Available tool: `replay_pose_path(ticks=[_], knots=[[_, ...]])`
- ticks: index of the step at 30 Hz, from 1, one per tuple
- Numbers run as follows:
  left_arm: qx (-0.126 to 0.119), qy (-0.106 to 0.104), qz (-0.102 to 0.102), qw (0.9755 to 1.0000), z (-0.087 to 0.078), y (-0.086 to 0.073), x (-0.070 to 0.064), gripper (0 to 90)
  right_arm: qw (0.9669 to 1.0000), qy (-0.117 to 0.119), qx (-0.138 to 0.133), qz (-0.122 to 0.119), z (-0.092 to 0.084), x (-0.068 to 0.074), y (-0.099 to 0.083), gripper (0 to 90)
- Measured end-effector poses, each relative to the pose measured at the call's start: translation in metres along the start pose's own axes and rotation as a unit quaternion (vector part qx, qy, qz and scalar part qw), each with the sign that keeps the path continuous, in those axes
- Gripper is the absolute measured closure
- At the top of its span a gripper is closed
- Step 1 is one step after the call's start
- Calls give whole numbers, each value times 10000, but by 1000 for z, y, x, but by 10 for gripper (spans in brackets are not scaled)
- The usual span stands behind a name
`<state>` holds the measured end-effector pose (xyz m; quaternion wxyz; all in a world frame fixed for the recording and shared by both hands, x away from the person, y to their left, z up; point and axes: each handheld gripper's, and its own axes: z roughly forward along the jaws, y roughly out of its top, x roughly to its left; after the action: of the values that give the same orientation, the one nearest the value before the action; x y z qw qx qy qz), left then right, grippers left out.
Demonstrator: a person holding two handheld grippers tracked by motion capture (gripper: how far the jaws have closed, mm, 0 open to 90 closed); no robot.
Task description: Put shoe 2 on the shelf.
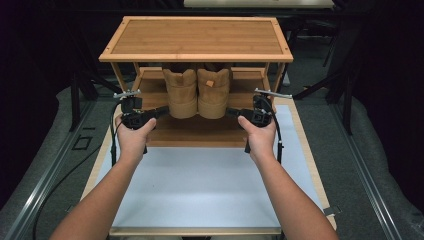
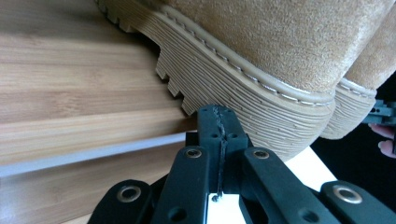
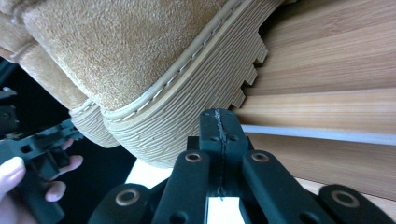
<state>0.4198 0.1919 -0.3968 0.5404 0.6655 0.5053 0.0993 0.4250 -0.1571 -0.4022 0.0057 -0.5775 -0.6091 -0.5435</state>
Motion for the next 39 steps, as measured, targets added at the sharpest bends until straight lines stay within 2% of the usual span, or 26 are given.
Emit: replay_pose_path(ticks=[1,3,4,8,14,25,30,38,39], knots=[[-17,-9,-33,10000,0,0,0,900,9999,92,-61,23,0,-1,0,900],[-15,15,-27,10000,1,0,1,900,10000,17,-84,-24,0,-1,2,900],[-7,28,-23,10000,1,0,1,900,9999,60,-115,-21,1,-1,2,900],[-12,22,-35,10000,1,0,1,900,9999,-62,-48,-65,0,1,3,900],[20,-10,-5,10000,1,0,2,900,9999,13,-65,-77,0,0,2,900],[68,-57,-29,10000,0,1,3,900,9999,-32,-35,-92,0,1,2,900],[9,-44,15,10000,-4,2,4,899,9999,74,-83,-128,-4,2,3,900],[-11,-62,117,9999,-17,4,2,898,9996,48,-83,-268,-10,5,2,900],[-8,-66,136,9999,-18,4,2,897,9995,-10,-44,-304,-12,6,2,900]])
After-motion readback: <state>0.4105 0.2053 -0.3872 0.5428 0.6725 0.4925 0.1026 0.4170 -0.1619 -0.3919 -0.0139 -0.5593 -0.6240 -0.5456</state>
